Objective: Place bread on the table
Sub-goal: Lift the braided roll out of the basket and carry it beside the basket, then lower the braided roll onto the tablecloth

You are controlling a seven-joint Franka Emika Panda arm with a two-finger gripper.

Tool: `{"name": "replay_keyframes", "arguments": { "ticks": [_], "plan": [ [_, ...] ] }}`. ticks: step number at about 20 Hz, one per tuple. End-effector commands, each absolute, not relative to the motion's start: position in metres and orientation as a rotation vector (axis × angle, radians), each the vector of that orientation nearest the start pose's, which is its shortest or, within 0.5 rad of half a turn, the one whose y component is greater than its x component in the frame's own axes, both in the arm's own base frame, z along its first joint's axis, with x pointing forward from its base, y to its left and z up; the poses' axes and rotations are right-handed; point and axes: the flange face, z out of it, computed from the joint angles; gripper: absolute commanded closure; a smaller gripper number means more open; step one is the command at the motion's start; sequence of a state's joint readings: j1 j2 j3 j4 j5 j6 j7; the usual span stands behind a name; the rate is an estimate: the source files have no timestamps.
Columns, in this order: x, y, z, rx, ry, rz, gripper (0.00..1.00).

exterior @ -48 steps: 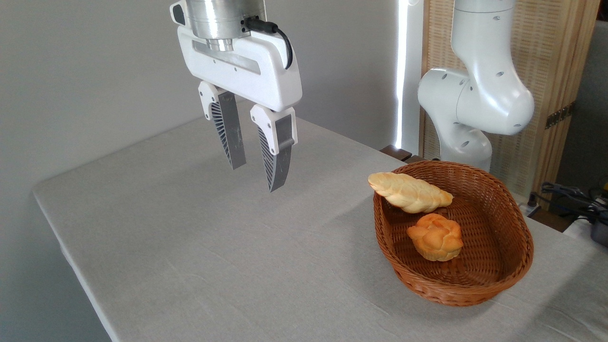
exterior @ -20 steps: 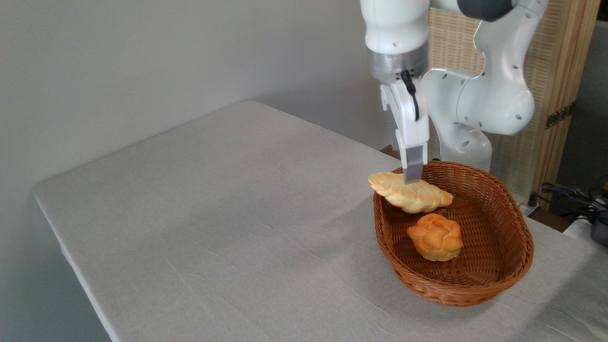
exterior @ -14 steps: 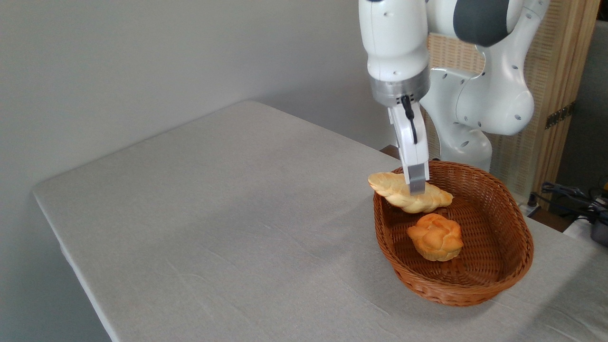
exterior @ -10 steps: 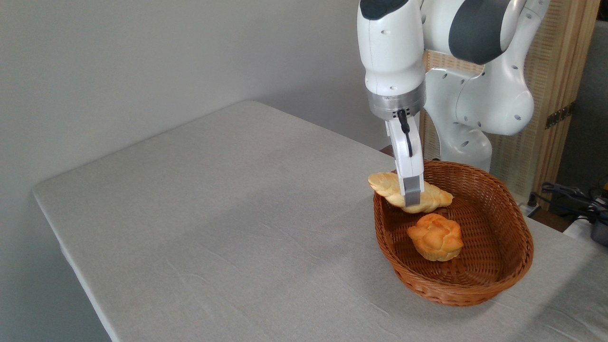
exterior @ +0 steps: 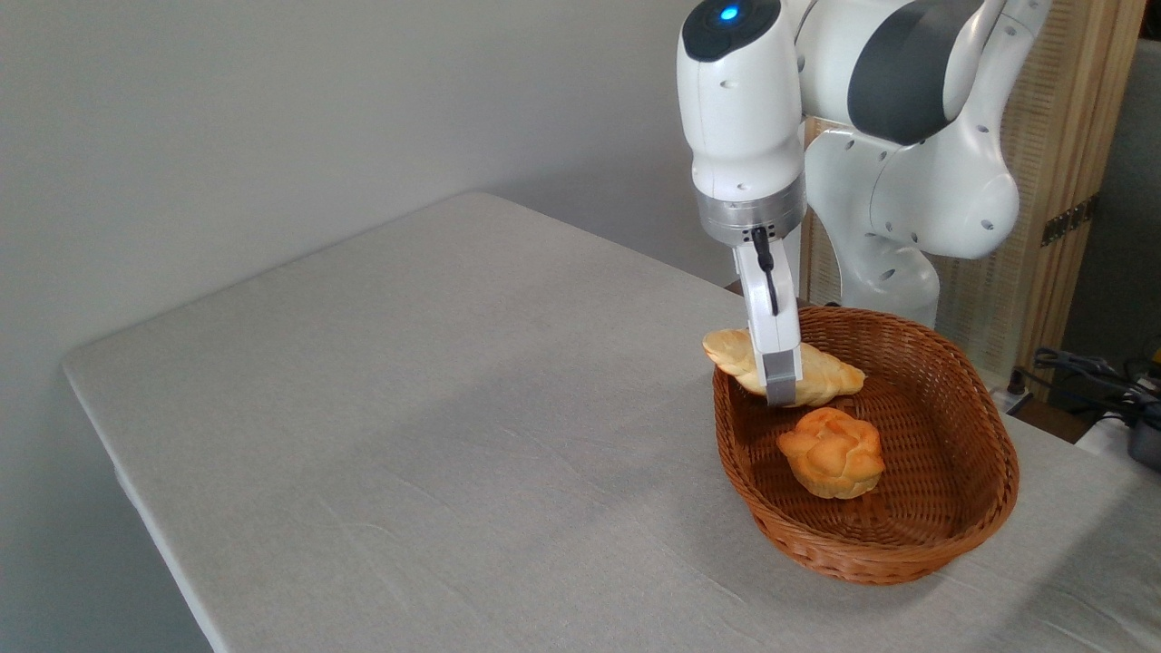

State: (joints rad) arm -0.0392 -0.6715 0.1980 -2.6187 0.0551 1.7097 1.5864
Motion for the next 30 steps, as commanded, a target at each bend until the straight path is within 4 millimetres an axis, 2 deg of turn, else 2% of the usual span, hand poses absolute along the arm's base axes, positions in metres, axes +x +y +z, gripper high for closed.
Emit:
{"name": "replay_keyframes", "arguments": {
  "ticks": [1, 7, 11, 13, 14, 15, 18, 20, 21, 23, 24, 26, 30],
  "plan": [
    [0.316, 0.055, 0.434, -2.428, 2.314, 0.201, 0.82],
    [0.317, 0.055, 0.44, -2.426, 2.314, 0.2, 0.81],
    [0.333, 0.062, 0.487, -2.431, 2.277, 0.191, 0.81],
    [0.35, 0.064, 0.511, -2.463, 2.248, 0.233, 0.78],
    [0.363, 0.06, 0.525, -2.492, 2.214, 0.248, 0.68],
    [0.379, 0.052, 0.536, -2.538, 2.156, 0.27, 0.67],
    [0.433, 0.01, 0.563, -2.684, 1.949, 0.267, 0.7],
    [0.464, -0.014, 0.571, -2.833, 1.777, 0.209, 0.7],
    [0.478, -0.023, 0.572, -2.875, 1.713, 0.16, 0.68],
    [0.5, -0.033, 0.569, -2.928, 1.584, 0.002, 0.6],
    [0.51, -0.039, 0.558, -2.936, 1.562, -0.019, 0.58],
    [0.528, -0.062, 0.522, -2.896, 1.593, 0.055, 0.39],
    [0.539, -0.065, 0.51, -2.875, 1.582, 0.02, 0.0]
  ]
}}
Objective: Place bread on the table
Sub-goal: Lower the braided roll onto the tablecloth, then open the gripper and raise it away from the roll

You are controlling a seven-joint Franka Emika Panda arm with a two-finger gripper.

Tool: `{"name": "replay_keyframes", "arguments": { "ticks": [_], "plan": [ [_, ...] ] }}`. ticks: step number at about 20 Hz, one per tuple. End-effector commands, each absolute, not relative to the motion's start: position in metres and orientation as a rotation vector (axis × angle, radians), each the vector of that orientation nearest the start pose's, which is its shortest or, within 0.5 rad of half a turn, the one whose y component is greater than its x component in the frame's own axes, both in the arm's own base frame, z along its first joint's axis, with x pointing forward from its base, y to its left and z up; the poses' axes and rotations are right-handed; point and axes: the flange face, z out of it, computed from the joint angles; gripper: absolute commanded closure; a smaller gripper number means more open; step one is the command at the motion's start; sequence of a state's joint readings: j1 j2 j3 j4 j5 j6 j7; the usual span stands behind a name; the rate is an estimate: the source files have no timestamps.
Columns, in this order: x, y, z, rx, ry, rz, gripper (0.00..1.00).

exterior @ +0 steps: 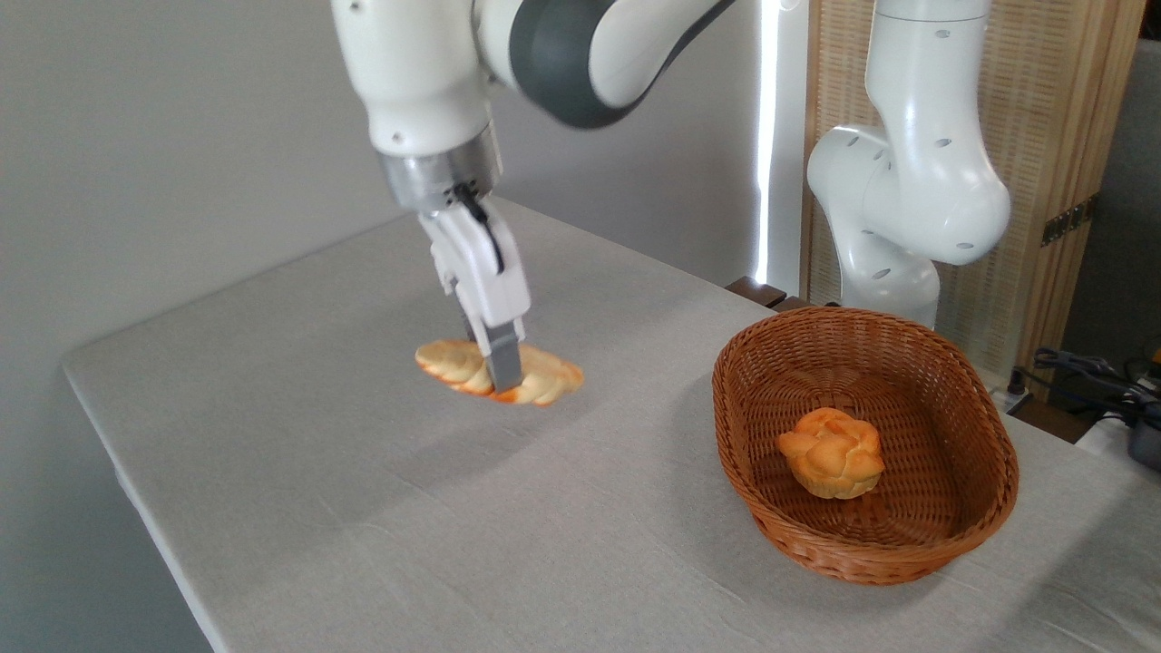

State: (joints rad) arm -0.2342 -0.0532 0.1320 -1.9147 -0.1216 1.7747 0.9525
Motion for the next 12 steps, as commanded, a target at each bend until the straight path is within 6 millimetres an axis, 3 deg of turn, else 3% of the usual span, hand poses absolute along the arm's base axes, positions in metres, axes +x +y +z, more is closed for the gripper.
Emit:
{"name": "replay_keyframes", "arguments": {
  "ticks": [1, 12],
  "plan": [
    [0.5402, -0.0662, 0.5092, -2.873, 1.583, 0.013, 0.0],
    [0.5362, -0.07, 0.5134, -2.866, 1.603, 0.025, 0.0]
  ]
}}
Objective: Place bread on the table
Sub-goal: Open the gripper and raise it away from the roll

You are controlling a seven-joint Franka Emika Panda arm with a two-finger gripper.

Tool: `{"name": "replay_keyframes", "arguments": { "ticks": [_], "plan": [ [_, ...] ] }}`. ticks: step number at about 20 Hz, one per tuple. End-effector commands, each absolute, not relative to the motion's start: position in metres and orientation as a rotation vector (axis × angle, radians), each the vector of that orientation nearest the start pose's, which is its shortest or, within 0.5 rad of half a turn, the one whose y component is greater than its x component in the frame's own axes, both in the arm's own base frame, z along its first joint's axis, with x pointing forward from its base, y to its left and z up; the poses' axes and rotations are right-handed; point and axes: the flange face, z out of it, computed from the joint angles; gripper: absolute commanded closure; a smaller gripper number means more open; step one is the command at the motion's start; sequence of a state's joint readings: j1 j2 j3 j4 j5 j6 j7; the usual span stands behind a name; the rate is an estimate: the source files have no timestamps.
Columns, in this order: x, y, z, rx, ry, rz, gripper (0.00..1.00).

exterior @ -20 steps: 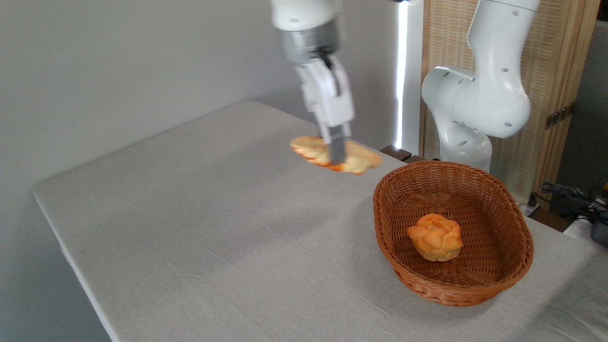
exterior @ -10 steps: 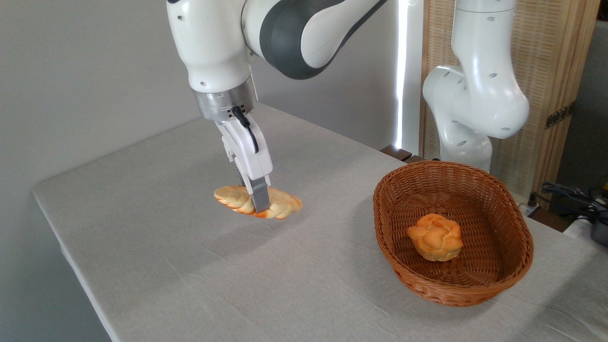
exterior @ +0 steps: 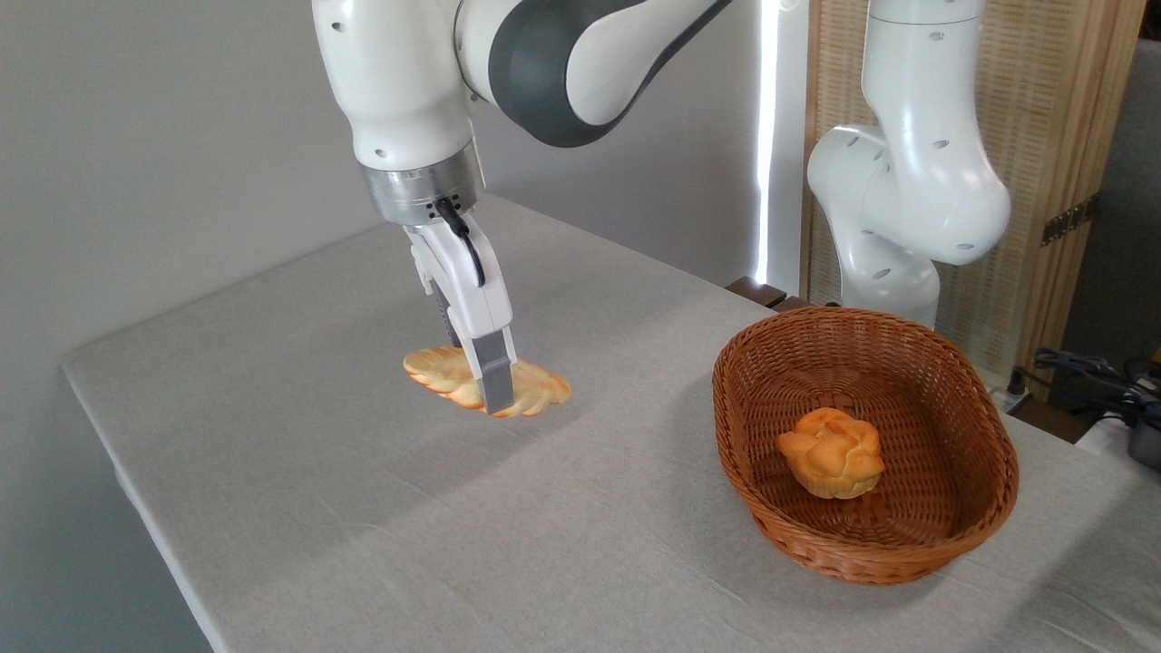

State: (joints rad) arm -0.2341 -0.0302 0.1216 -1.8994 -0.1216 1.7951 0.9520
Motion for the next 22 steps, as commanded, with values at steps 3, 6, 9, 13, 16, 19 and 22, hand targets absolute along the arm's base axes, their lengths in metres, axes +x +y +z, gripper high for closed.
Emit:
{"name": "replay_keyframes", "arguments": {
  "ticks": [3, 6, 9, 13, 16, 19, 22],
  "plan": [
    [0.537, -0.066, 0.518, -2.867, 1.591, 0.008, 0.0],
    [0.535, -0.062, 0.524, -2.87, 1.582, -0.007, 0.0],
    [0.535, -0.06, 0.525, -2.873, 1.573, -0.012, 0.0],
    [0.536, -0.059, 0.53, -2.872, 1.568, -0.028, 0.0],
    [0.536, -0.043, 0.561, -2.921, 1.432, -0.11, 0.0],
    [0.534, -0.023, 0.608, -3.016, 1.172, -0.186, 0.0],
    [0.539, -0.015, 0.625, -3.018, 1.12, -0.21, 0.0]
  ]
}}
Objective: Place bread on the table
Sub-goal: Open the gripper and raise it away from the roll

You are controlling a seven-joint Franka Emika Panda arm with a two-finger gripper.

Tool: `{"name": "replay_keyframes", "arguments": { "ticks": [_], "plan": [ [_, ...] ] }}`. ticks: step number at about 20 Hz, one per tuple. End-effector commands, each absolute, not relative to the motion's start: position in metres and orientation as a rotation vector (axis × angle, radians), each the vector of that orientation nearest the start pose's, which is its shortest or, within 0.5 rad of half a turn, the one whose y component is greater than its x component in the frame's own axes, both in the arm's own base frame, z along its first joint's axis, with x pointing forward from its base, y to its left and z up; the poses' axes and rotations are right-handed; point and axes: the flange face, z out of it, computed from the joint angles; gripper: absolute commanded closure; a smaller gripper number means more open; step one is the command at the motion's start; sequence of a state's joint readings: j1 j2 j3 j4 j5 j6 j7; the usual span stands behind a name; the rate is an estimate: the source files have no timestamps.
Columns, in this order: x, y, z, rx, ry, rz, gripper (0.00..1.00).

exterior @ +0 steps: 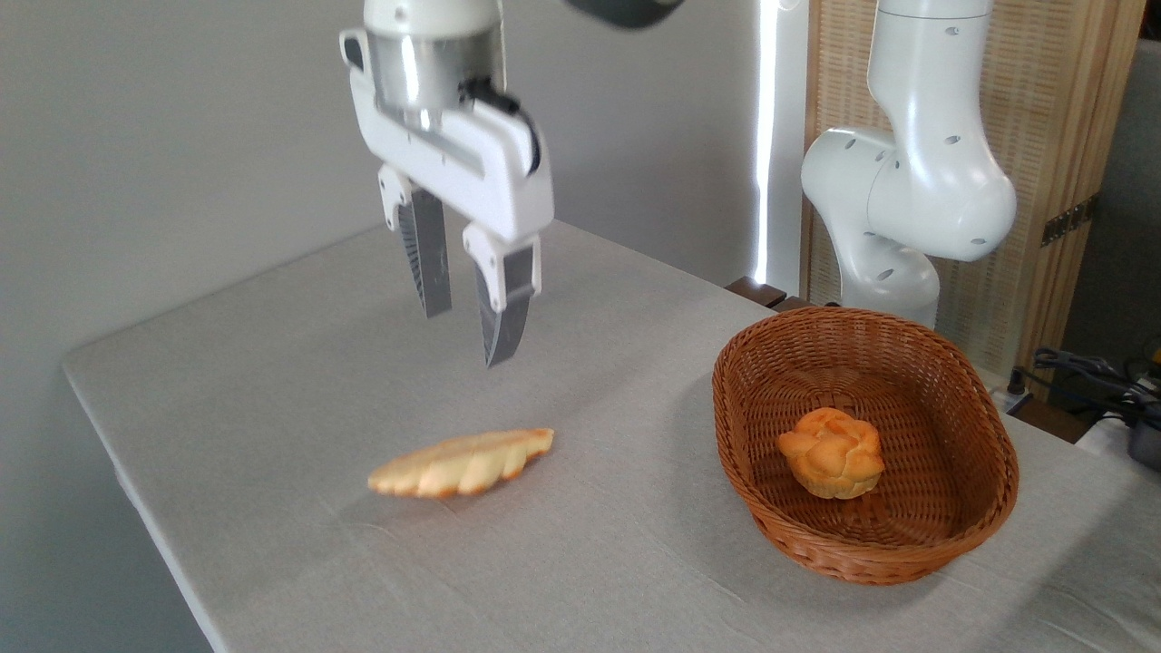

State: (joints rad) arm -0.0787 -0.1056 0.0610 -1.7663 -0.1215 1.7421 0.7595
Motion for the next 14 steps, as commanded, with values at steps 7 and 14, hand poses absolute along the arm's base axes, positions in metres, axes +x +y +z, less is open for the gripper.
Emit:
{"name": "replay_keyframes", "arguments": {
  "ticks": [7, 14],
  "plan": [
    [0.548, -0.017, 0.641, -3.04, 1.082, -0.143, 0.0],
    [0.55, -0.03, 0.636, -2.987, 1.112, -0.097, 0.0]
  ]
}}
